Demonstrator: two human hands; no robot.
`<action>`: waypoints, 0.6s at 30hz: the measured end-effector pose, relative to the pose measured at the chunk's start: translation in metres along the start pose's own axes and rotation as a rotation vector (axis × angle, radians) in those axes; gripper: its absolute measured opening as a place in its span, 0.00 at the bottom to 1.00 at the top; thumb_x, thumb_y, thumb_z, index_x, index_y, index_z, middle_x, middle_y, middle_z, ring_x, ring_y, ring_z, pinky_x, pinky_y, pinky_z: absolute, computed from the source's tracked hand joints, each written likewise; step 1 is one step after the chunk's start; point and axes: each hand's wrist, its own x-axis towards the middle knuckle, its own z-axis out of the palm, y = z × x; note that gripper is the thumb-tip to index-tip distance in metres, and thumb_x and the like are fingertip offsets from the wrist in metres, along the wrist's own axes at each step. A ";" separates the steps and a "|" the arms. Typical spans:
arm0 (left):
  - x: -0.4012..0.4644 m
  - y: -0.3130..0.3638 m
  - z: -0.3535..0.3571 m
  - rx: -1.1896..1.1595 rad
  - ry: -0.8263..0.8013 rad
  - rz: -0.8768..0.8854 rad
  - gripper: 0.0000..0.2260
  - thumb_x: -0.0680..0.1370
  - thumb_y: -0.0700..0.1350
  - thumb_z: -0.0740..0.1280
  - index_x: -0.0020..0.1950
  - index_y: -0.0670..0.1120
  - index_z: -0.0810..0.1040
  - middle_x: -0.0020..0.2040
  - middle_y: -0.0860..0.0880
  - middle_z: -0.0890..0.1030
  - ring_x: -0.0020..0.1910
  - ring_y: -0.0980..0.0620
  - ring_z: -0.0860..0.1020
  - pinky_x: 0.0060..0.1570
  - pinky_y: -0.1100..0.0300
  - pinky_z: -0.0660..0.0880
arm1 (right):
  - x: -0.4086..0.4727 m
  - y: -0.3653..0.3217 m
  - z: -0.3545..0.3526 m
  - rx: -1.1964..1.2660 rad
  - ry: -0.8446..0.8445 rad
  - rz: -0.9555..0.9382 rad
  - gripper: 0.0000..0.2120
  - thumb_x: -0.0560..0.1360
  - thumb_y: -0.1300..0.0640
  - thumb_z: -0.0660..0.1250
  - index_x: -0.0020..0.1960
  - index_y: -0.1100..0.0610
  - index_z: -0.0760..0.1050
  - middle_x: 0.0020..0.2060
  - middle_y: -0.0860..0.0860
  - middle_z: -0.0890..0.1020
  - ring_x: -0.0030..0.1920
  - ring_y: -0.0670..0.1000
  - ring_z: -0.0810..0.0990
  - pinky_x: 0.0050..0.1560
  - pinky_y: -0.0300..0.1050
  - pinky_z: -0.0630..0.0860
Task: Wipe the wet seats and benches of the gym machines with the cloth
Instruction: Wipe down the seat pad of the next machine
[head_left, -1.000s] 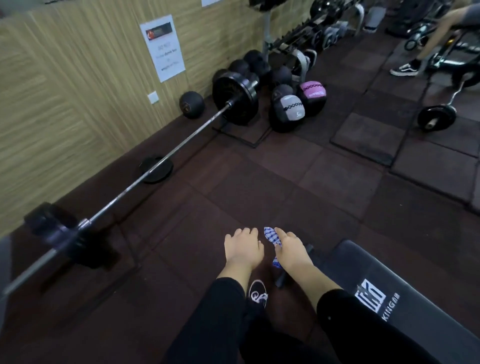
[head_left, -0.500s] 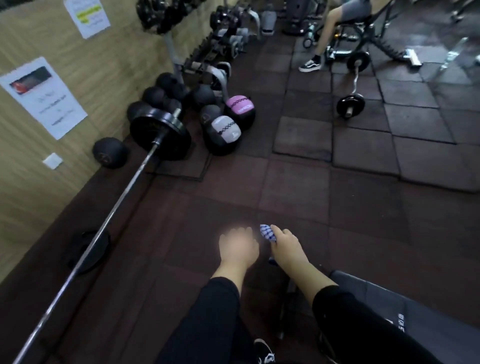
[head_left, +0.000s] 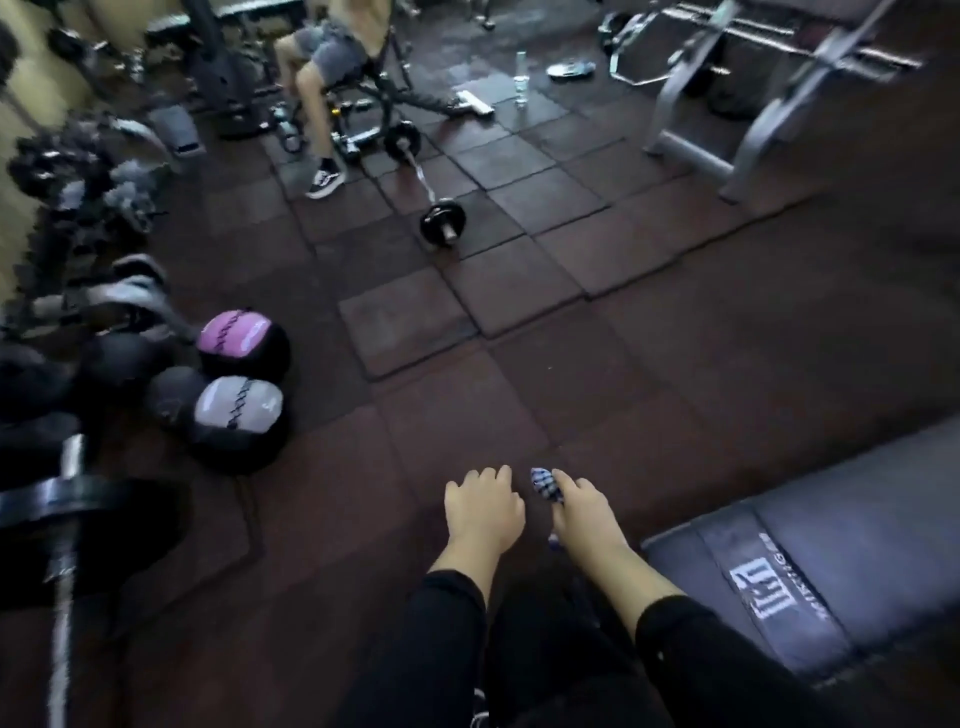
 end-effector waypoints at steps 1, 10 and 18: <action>0.018 0.005 -0.007 0.017 -0.003 0.045 0.20 0.82 0.51 0.53 0.73 0.48 0.64 0.67 0.50 0.73 0.66 0.48 0.70 0.60 0.50 0.66 | 0.011 0.004 -0.008 0.038 0.022 0.048 0.34 0.71 0.63 0.69 0.74 0.54 0.59 0.59 0.56 0.71 0.59 0.60 0.72 0.57 0.50 0.73; 0.207 0.099 -0.076 0.178 -0.005 0.391 0.18 0.82 0.51 0.54 0.70 0.48 0.67 0.65 0.50 0.74 0.64 0.47 0.71 0.58 0.50 0.66 | 0.149 0.052 -0.115 0.229 0.251 0.299 0.29 0.77 0.62 0.61 0.75 0.52 0.58 0.63 0.57 0.70 0.62 0.61 0.70 0.60 0.51 0.71; 0.336 0.215 -0.136 0.198 0.023 0.602 0.18 0.81 0.51 0.54 0.70 0.49 0.67 0.63 0.51 0.75 0.63 0.47 0.72 0.55 0.51 0.67 | 0.235 0.110 -0.233 0.326 0.315 0.469 0.37 0.72 0.64 0.68 0.76 0.53 0.55 0.63 0.56 0.68 0.62 0.59 0.69 0.59 0.52 0.74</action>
